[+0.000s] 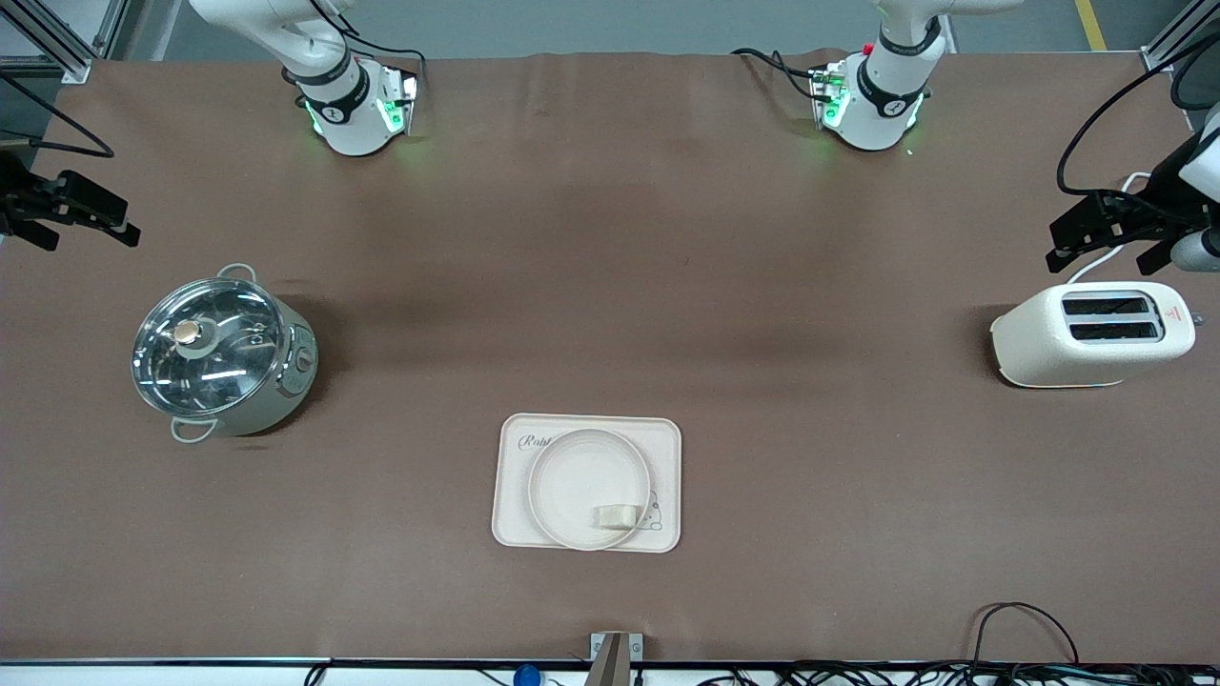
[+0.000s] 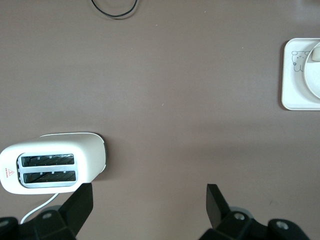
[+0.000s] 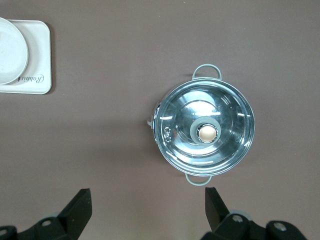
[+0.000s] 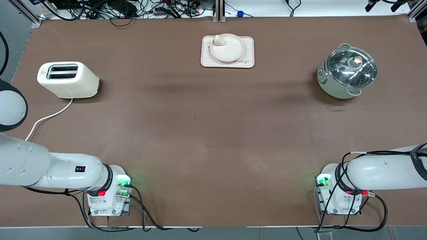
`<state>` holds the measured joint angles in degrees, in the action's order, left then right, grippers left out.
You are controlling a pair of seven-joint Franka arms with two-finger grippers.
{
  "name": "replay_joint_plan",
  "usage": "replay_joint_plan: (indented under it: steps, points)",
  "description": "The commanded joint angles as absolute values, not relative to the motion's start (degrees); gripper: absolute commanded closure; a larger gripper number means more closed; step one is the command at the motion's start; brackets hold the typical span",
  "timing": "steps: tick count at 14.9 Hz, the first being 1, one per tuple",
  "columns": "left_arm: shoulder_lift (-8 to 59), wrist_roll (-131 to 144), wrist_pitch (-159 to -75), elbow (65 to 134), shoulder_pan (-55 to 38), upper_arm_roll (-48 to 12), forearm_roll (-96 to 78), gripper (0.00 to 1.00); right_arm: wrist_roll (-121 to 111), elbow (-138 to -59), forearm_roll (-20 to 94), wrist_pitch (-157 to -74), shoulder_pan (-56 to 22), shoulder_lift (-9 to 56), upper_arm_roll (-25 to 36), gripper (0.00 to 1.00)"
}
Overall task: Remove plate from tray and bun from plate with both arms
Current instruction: 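Reach the right gripper toward the white plate on the tray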
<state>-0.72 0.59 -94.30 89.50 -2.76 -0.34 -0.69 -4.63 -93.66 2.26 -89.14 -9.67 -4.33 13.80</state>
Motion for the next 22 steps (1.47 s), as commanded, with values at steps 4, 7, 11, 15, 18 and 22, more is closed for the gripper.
replay_joint_plan:
  steps: [4,7,11,15,18,22]
  points:
    - [-0.4,1.1,-93.1,88.4,-2.4,-0.6,-0.9,0.0,-3.3,-91.8,1.8,-89.4,-10.2,-2.6,13.8,0.0]
    - [-0.5,1.2,-92.4,88.5,-2.8,-0.6,-0.6,0.0,-3.7,-86.7,1.8,-91.7,-12.1,6.7,13.8,0.0]
    - [-0.4,1.1,-91.5,88.4,-2.7,-0.7,-0.7,0.0,-3.3,-78.1,8.6,-94.8,-14.5,20.4,13.8,0.0]
    - [-0.4,1.0,-91.5,88.4,-2.5,-0.7,-0.7,0.0,-3.2,-78.0,12.1,-106.2,-19.1,29.8,13.8,0.0]
    - [-0.4,0.6,-91.5,88.4,-2.5,-0.7,-0.7,0.0,2.0,-77.9,16.5,-115.9,-22.4,36.0,13.3,0.0]
    - [-0.4,0.4,-91.5,88.4,-2.4,-0.7,-0.7,0.0,6.2,-71.8,21.9,-123.7,-24.1,45.8,10.3,0.0]
